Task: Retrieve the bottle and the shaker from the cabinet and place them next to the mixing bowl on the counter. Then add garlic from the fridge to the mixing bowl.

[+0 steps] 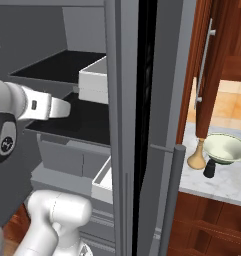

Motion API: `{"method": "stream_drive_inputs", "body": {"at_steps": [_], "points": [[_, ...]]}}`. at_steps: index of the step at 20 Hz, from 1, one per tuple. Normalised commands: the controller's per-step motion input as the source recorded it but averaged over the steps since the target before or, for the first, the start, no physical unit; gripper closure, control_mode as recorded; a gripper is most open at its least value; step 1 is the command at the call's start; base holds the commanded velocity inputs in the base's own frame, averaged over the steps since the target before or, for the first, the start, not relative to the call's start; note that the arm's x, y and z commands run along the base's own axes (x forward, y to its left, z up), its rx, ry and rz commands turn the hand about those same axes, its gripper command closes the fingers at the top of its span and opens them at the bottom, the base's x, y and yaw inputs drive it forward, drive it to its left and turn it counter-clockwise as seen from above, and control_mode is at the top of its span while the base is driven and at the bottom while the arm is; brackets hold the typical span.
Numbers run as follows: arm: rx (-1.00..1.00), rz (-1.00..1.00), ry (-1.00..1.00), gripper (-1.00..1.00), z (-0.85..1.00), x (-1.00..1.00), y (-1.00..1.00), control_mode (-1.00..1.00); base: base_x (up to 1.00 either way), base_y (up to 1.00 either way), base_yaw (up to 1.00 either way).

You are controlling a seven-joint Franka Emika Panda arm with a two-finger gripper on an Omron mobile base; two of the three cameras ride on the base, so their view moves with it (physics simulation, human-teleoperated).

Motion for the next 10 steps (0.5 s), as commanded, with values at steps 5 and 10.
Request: {"method": "stream_drive_inputs", "body": {"at_steps": [5,10], "points": [[0.00,0.00,0.00,1.00,0.00,-0.41,0.00,-1.00,0.00,0.00,0.00],[0.00,0.00,0.00,1.00,0.00,-0.15,0.00,-1.00,0.00,0.00,0.00]]}}
